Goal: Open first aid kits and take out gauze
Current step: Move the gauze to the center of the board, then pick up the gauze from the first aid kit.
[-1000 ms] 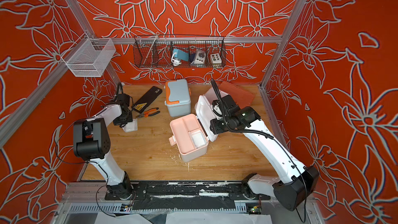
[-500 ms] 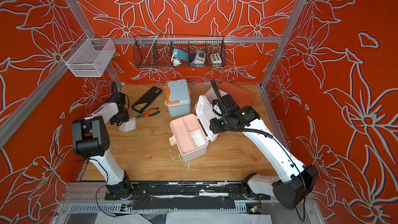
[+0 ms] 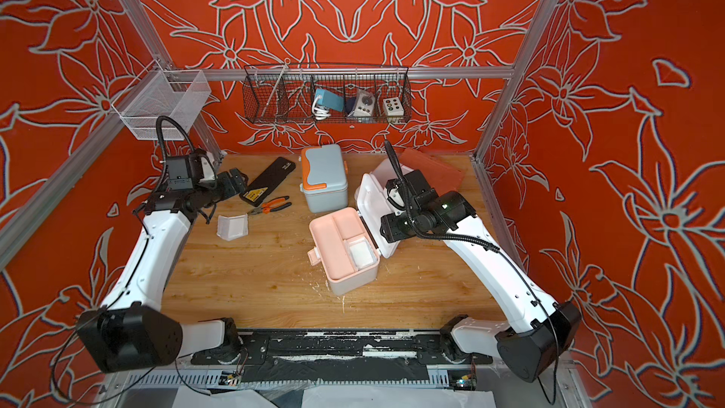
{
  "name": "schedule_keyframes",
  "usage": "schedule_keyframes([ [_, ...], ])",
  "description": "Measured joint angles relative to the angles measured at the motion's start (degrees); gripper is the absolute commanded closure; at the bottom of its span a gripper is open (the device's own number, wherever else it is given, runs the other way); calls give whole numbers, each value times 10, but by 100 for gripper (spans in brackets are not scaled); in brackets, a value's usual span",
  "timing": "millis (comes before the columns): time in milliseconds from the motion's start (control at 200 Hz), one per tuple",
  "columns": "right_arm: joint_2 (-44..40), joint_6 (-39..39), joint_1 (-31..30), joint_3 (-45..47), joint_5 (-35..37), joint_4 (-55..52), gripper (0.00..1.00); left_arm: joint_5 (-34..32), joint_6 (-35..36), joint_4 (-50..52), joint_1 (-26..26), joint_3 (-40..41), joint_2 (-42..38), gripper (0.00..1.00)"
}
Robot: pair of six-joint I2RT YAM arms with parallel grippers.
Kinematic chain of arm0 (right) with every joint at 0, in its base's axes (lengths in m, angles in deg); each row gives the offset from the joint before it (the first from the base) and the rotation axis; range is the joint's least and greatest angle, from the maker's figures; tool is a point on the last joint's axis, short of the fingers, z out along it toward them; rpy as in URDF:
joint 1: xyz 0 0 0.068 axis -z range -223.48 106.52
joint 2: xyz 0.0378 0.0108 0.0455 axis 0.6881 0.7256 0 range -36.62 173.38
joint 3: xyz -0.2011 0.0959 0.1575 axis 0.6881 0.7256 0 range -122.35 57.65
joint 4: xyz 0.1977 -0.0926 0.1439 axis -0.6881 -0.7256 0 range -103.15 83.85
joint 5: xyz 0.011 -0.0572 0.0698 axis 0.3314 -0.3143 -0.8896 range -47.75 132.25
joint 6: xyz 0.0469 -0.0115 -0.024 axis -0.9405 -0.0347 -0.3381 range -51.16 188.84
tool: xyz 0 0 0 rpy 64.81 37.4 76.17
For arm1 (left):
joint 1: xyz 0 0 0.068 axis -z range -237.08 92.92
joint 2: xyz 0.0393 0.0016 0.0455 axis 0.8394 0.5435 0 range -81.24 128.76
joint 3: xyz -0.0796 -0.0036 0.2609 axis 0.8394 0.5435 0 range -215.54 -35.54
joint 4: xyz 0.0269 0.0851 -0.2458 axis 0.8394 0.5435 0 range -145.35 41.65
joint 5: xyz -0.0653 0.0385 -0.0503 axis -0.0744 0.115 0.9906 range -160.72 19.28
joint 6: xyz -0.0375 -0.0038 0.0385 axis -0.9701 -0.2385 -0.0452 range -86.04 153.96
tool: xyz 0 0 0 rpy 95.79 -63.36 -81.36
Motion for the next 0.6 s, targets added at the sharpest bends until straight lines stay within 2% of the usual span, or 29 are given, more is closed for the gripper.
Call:
schedule_keyframes([
  [115, 0, 1, 0, -2, 1, 0, 37, 32, -51, -6, 126, 50, -60, 7],
  [235, 0, 3, 0, -2, 4, 0, 35, 31, -116, -4, 257, 98, -86, 10],
  [445, 0, 3, 0, -2, 8, 2, 34, -28, -232, -7, 460, 109, -87, 21],
  [470, 0, 3, 0, -2, 9, 3, 34, -38, -250, -8, 484, 109, -85, 25],
  [601, -1, 3, 0, -2, 15, 8, 34, -68, -325, -21, 581, 113, -56, 30],
])
